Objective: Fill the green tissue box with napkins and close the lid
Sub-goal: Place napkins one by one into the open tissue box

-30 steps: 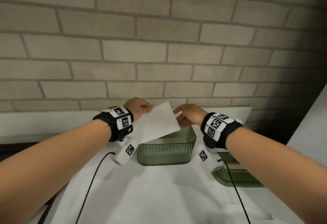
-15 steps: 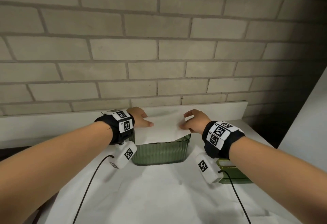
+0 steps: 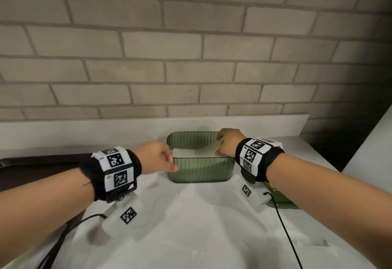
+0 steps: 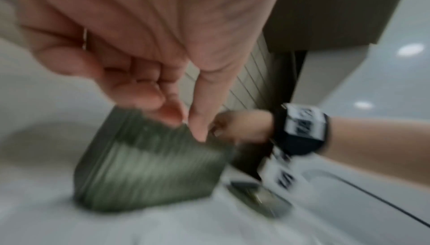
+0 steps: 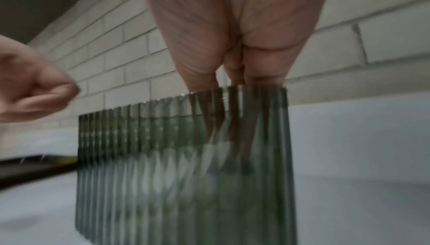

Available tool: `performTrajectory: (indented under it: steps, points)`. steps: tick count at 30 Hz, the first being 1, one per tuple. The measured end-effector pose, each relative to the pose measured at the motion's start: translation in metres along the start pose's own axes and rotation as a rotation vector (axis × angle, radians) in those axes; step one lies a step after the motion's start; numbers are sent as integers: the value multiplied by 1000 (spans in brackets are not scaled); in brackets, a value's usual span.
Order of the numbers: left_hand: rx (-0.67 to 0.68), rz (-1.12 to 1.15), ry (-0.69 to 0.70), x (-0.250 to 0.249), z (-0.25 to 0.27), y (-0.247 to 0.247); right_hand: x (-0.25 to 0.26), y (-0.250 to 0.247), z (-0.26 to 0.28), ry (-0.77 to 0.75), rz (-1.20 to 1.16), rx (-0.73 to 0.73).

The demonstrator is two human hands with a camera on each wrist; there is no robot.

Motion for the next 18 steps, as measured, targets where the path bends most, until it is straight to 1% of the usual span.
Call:
performTrajectory:
  steps: [2,3,6,9,11,13,15,18]
  points:
    - [164,-78,-32,10,23,31,6,-2,-1,-43,132,4]
    - [214,-140,-44,15,31,43,7,-3,-3,-56,177,10]
    - [296,-236,-38,34,43,73,9,-2,-3,-96,263,50]
    - [267,-166,23,37,43,89,11,-4,4,-145,284,40]
    - [238,-137,75,31,39,95,13,-7,9,-178,251,16]
    - [242,-147,112,25,33,101,15,-14,16,-193,200,-19]
    - [270,-189,136,20,27,106,18,-25,24,-221,152,-79]
    - [330,-245,138,13,17,109,21,-45,39,-266,35,-233]
Point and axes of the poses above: each hand's wrist, its own z-axis away from the middle knuckle, its own y-axis out of the palm, x = y × z, the point moved 8 cm from there along -z, towards the middle knuckle, and after that the axes turned 15 degrees about z, right-handed, at the moved point
